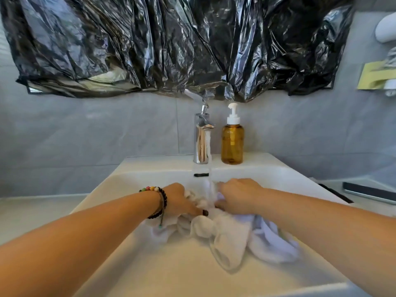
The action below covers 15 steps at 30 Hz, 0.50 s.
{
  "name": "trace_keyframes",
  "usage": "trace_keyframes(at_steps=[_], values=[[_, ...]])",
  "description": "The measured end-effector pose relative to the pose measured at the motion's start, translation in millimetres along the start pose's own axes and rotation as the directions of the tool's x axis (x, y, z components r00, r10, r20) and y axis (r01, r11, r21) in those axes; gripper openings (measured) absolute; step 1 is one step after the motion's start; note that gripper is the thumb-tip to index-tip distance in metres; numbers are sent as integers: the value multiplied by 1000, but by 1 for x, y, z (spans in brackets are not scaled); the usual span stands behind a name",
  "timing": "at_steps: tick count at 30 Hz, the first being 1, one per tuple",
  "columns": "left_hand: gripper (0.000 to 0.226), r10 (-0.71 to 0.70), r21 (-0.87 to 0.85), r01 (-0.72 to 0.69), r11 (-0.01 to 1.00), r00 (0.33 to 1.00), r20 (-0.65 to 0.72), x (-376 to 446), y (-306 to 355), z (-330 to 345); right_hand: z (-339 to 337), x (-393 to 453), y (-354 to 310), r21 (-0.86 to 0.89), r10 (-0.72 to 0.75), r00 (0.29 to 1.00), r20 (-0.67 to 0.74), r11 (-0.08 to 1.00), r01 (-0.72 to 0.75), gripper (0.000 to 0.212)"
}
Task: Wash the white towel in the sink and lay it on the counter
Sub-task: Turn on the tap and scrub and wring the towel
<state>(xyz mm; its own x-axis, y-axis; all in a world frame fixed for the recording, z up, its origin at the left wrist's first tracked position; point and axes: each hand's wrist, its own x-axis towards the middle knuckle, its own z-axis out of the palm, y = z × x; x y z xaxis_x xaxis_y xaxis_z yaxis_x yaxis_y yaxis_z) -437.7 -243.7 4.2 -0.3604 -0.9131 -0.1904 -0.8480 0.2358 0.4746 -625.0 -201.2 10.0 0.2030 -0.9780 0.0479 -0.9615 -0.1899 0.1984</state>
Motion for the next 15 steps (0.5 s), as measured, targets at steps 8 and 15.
trace_keyframes(at_steps=[8,15], values=[[45,172,364,-97,926,969,-180,9,32,-3,-15,-2,24,336,127,982,-138,939,-74,32],[21,304,240,-239,941,909,-285,33,14,17,0,-6,2,374,-14,998,55,927,-8,78]])
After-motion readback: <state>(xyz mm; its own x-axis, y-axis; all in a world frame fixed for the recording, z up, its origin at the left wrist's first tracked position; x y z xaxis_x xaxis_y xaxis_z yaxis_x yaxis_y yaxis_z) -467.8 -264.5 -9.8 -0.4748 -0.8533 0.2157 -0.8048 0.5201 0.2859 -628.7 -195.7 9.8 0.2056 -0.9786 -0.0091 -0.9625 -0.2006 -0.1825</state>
